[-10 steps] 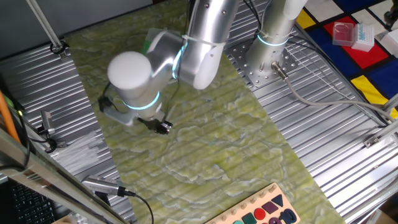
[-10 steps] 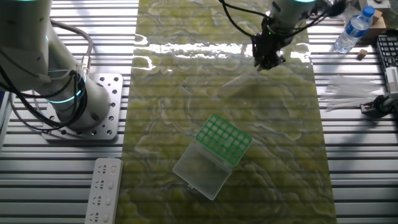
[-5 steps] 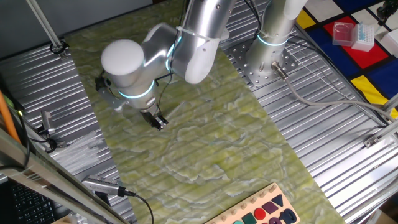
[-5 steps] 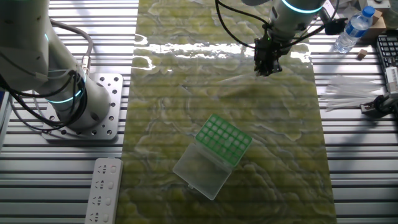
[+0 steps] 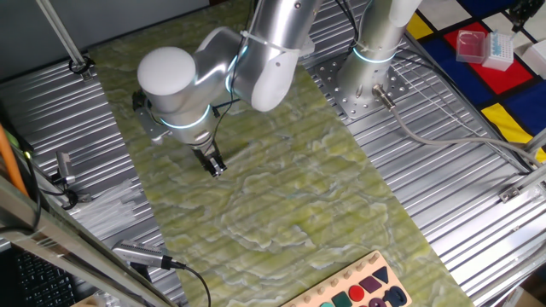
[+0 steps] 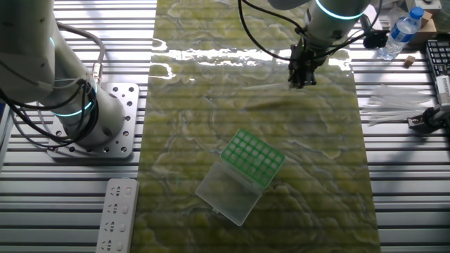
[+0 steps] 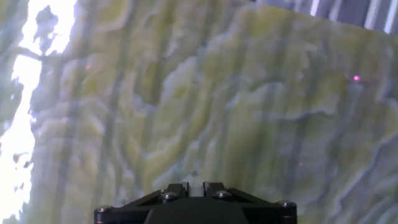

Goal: Insert a large pipette tip into the holder for large pipette tips

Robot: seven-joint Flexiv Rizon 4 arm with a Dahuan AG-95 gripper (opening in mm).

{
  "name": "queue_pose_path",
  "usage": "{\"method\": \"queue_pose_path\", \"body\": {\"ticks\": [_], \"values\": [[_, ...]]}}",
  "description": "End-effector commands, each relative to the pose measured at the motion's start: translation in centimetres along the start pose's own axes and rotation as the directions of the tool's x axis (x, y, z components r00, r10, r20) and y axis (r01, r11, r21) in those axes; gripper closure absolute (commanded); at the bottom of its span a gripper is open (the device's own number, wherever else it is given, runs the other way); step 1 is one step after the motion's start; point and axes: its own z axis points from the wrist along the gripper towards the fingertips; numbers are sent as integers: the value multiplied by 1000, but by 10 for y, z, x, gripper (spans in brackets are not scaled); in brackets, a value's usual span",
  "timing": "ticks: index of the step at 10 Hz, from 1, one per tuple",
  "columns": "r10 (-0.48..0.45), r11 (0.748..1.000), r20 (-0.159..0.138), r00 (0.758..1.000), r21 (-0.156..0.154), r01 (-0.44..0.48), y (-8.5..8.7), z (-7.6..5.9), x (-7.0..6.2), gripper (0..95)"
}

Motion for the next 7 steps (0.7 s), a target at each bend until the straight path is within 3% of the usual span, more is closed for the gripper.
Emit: {"method": "queue_pose_path", "body": {"ticks": [1,7], "values": [[83,996,-1,997,-23,-83,-1,0,0,950],[119,992,15,993,-30,-118,-1,2,0,950]]}}
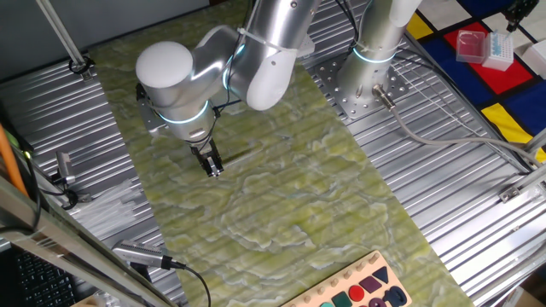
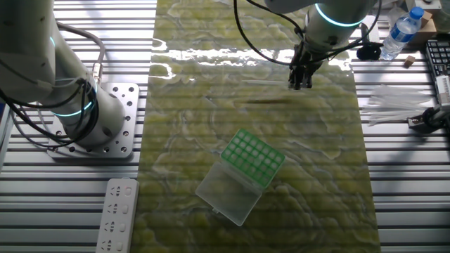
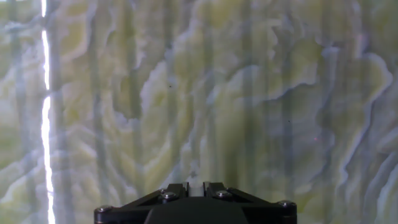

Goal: Insert a large pipette tip into the holder for large pipette tips

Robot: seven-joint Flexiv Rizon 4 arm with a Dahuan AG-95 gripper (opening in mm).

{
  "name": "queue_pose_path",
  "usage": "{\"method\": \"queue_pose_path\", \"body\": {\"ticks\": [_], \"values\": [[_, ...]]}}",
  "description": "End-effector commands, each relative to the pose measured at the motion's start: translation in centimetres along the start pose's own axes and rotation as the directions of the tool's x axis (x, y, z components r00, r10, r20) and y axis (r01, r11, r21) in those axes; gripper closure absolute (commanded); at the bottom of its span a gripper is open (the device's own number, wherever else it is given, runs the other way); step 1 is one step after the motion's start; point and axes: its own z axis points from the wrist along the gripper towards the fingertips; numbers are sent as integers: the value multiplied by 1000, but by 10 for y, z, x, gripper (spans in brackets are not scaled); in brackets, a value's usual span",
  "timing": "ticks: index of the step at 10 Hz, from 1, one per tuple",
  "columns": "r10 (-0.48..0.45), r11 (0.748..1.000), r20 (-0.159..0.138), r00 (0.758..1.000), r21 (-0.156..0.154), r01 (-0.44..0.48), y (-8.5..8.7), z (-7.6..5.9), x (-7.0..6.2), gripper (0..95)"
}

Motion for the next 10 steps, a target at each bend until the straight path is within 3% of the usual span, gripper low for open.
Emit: {"method": "queue_pose_path", "body": {"ticks": [1,6,7,10], "values": [[-7,1000,11,1000,1,7,0,0,0,950],[-8,1000,25,1000,9,7,-1,4,0,950],[-13,1000,27,1000,8,13,-2,5,0,760],[-43,999,30,999,18,42,-2,9,0,760]]}}
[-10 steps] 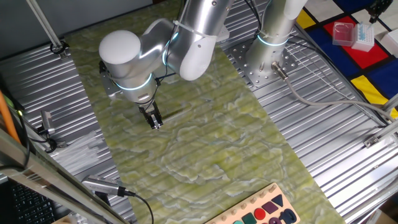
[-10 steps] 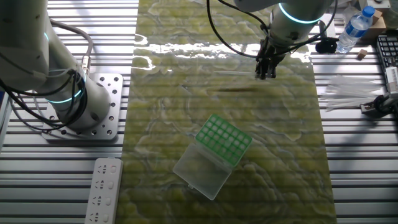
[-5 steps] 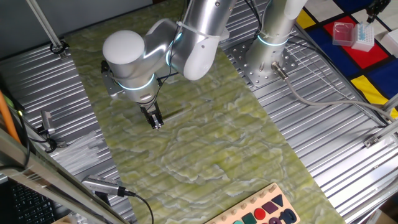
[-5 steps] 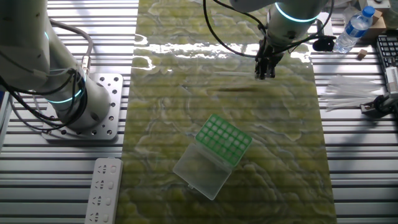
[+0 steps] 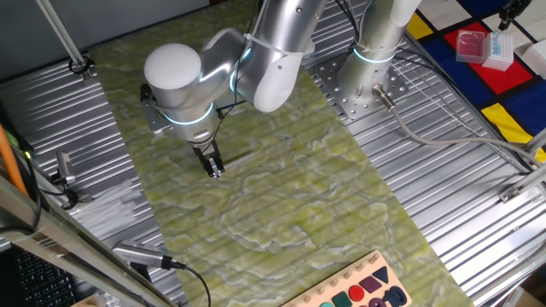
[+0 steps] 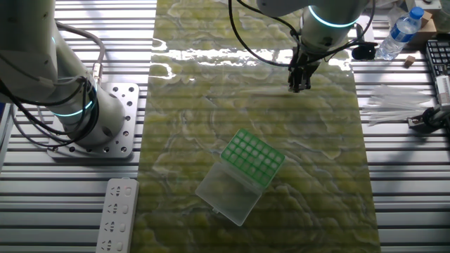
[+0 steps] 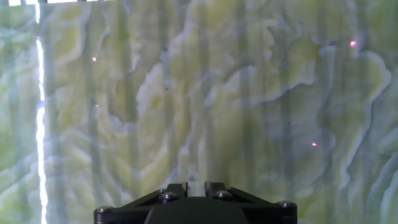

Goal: Insert a large pipette tip into the holder for large pipette tips

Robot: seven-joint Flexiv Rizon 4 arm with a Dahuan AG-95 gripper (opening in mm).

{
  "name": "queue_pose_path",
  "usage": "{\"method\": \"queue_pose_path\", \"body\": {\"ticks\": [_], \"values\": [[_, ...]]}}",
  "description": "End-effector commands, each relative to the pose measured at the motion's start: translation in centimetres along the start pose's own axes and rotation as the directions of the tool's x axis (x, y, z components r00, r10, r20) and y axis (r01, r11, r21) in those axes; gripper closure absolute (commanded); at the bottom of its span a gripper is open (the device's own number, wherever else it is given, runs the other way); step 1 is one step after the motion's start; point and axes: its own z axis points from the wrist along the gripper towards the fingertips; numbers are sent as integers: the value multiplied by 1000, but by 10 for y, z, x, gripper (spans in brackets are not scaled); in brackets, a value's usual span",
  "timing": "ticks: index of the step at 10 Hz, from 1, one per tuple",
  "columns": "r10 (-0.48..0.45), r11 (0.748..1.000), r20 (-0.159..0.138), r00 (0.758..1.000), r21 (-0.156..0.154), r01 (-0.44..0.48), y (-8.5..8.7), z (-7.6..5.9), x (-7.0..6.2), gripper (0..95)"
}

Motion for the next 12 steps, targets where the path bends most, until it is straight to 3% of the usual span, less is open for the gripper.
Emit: {"method": "queue_pose_path", "body": {"ticks": [1,2,3,4,5,6,7,8,9,10,12], "values": [[-38,999,-2,999,7,38,-1,3,0,760],[-139,990,-13,990,13,140,-1,2,0,760],[-394,919,-16,919,10,394,-2,2,1,760],[-571,821,-9,821,5,571,-3,-1,1,760],[-746,665,-9,665,4,747,-3,-5,1,760],[-873,488,9,488,-2,873,-4,-7,2,760],[-954,299,23,299,-4,954,-4,-6,3,760],[-984,172,34,172,-1,985,-5,-5,5,760],[-999,1,45,0,6,1000,-6,-4,7,760],[-993,-109,53,-109,14,994,-7,-3,9,760],[-955,-286,71,-287,27,958,-8,0,14,760]]}}
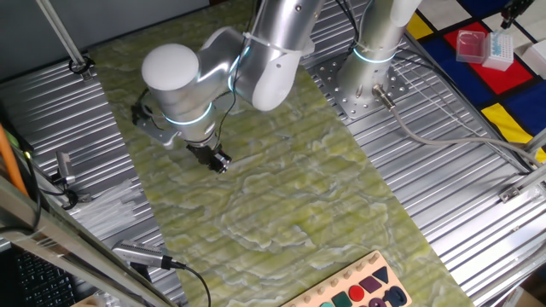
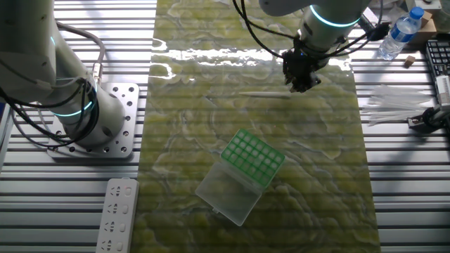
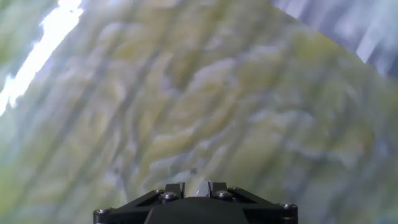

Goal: Insert a large pipette tip into the holder for large pipette tips

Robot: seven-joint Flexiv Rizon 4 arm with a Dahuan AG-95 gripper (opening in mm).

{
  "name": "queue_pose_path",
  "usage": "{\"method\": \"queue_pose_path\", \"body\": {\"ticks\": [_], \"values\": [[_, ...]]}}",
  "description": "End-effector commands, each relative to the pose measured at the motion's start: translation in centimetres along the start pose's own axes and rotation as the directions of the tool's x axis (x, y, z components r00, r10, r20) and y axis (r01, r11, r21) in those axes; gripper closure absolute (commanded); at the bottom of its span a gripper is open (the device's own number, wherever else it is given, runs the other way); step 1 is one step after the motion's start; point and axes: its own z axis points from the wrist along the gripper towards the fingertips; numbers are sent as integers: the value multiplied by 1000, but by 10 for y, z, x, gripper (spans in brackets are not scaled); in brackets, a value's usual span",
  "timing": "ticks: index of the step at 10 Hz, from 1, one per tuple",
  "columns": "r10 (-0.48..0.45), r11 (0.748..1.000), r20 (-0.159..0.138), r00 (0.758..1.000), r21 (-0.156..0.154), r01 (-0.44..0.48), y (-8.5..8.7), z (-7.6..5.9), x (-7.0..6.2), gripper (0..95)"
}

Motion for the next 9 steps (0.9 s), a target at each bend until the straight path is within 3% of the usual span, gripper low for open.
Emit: {"method": "queue_pose_path", "body": {"ticks": [1,2,3,5,6,7,9], "values": [[-952,302,68,300,36,953,4,2,12,760],[-978,202,57,200,39,979,5,3,13,760],[-989,141,42,139,36,989,6,4,14,760],[-997,71,20,71,29,997,6,4,14,760],[-997,76,18,76,13,997,6,4,13,760],[-996,84,-16,83,-21,996,9,2,10,760],[-990,84,-120,74,-85,993,15,-5,6,760]]}}
